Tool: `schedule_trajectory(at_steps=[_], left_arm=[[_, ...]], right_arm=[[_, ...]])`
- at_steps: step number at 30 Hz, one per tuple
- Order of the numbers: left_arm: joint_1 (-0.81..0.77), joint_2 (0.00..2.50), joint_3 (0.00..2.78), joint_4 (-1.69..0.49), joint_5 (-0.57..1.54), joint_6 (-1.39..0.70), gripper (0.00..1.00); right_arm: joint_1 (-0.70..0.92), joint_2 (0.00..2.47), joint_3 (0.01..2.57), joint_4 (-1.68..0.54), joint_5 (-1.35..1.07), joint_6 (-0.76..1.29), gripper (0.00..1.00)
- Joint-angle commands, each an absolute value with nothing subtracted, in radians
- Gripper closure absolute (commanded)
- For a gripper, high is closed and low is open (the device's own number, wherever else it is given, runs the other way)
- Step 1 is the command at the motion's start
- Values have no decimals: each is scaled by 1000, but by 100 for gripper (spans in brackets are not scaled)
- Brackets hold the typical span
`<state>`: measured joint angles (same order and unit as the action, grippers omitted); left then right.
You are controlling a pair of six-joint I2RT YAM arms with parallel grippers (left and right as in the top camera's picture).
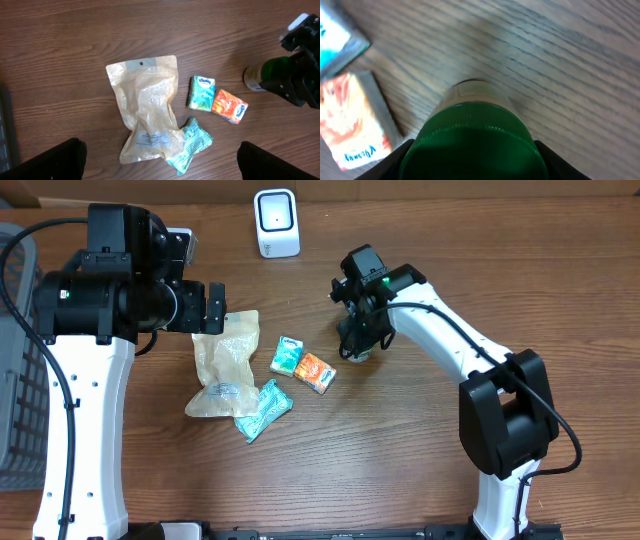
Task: Scan the item barcode
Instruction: 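Lower the right gripper onto the green-capped jar and close on it, then lift the green-capped jar off the table with the right gripper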
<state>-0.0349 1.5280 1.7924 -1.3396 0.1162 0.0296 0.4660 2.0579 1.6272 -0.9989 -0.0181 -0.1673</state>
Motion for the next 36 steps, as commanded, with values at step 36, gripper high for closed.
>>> schedule_trajectory(at_steps=[36], left_arm=[[-33,1531,1809,-1338,123,46,0]], right_arm=[[447,2052,1853,-1217,-58,-6,16]])
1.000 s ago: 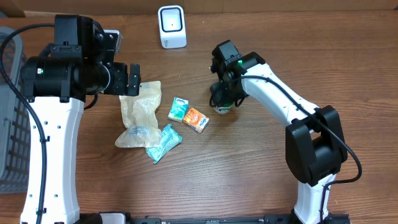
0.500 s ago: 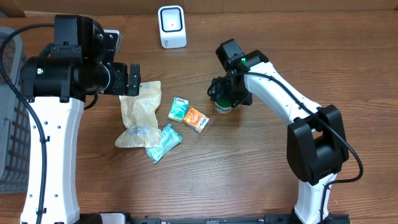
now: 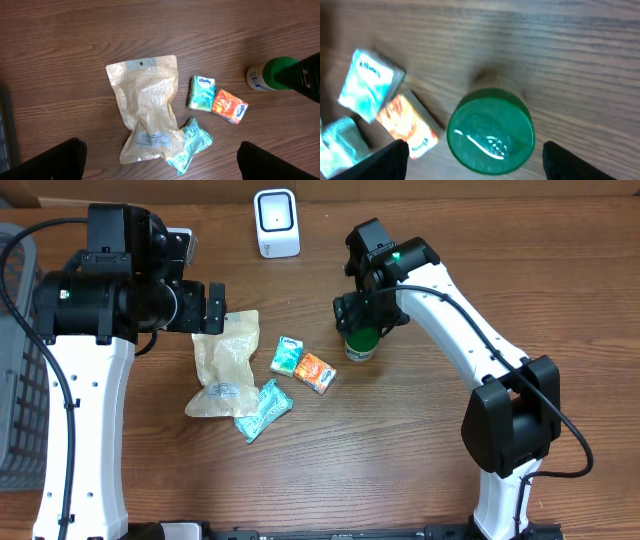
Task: Scan the item barcode
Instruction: 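Lift the green-capped jar off the table with the right gripper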
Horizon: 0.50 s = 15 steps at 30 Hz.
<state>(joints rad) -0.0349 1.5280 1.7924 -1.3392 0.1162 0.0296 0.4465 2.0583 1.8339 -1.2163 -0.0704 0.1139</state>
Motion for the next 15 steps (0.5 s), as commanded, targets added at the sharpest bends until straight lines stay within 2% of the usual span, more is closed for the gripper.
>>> schedule_trajectory(at_steps=[1,15], left_arm=[[-33,1530,1809,-1338,123,46,0],[-33,1531,1809,-1338,123,46,0]], right_arm=[[447,2054,1853,-1217,-46,-6,16],[448,2077,1852,-1225,-20,-31,13]])
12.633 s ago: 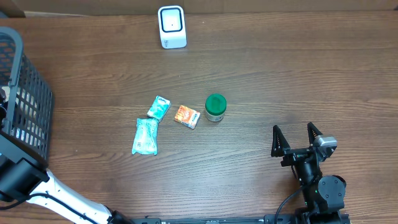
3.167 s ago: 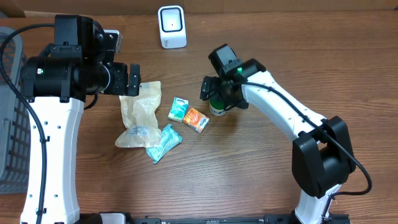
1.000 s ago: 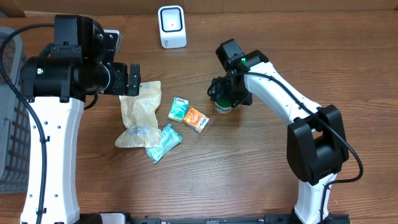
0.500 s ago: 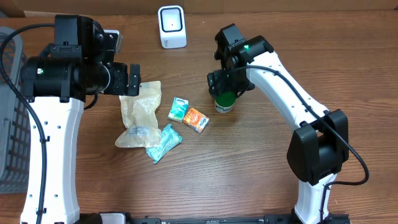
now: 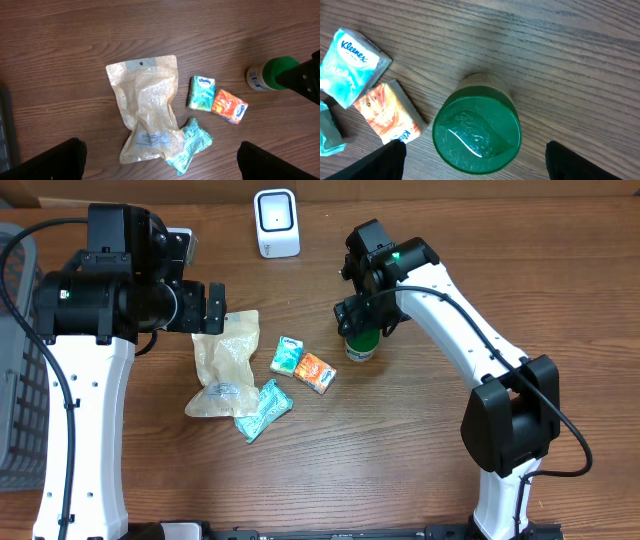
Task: Scan the item barcode
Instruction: 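Lift the green-capped jar off the table with the right gripper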
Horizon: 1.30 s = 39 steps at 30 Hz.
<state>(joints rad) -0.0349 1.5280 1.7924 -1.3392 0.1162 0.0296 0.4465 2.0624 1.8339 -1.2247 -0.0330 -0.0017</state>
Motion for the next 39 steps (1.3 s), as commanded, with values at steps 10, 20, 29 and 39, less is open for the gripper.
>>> schedule_trajectory(at_steps=[10,20,29,39], left_arm=[[-33,1531,1809,-1338,123,46,0],[-33,1531,1809,-1338,123,46,0],[-33,1530,1809,-1338,123,46,0],[-33,1530,1809,-1338,123,46,1]], right_arm=[[448,2078,1851,-1217,-18,-61,13],[450,2091,1815,-1169,-20,-61,13],[450,2091,1721,-1104,-21,-107,10],[449,2091,1704,-1081,-20,-106,20]])
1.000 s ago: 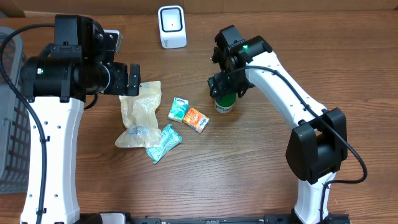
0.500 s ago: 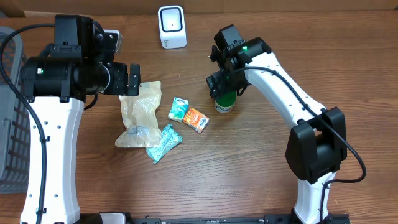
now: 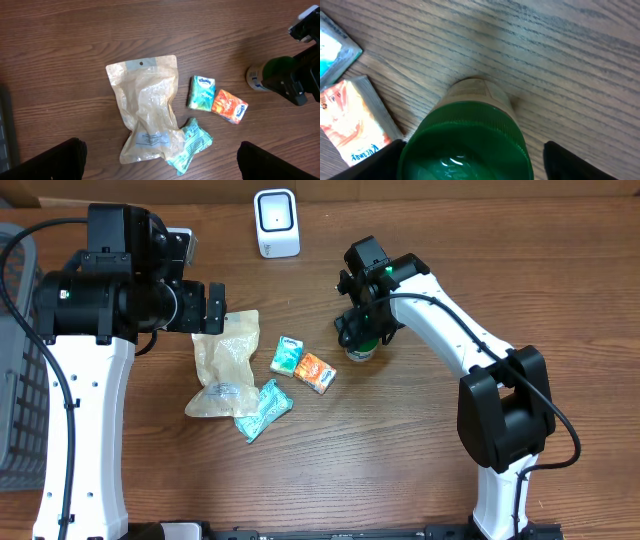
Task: Scan the item barcode
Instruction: 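Lift the green-capped jar off the table with the right gripper, then carry the jar with the right gripper toward the white scanner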
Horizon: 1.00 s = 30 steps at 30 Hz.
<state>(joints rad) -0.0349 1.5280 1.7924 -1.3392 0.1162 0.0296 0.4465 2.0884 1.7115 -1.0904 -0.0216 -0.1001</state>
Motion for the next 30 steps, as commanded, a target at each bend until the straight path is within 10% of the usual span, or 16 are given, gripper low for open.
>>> schedule_trajectory(at_steps=[1,16,30], left_arm=[[-33,1531,1809,-1338,123,46,0],[-33,1530,1809,-1338,123,46,0],[-33,1530,1809,-1338,123,46,0]], right_arm=[[449,2091,1704,-1080,-20,-106,22],[448,2091,1738,-1098,-95,-98,47],[285,2047,2017,-1293,-723,-114,56]])
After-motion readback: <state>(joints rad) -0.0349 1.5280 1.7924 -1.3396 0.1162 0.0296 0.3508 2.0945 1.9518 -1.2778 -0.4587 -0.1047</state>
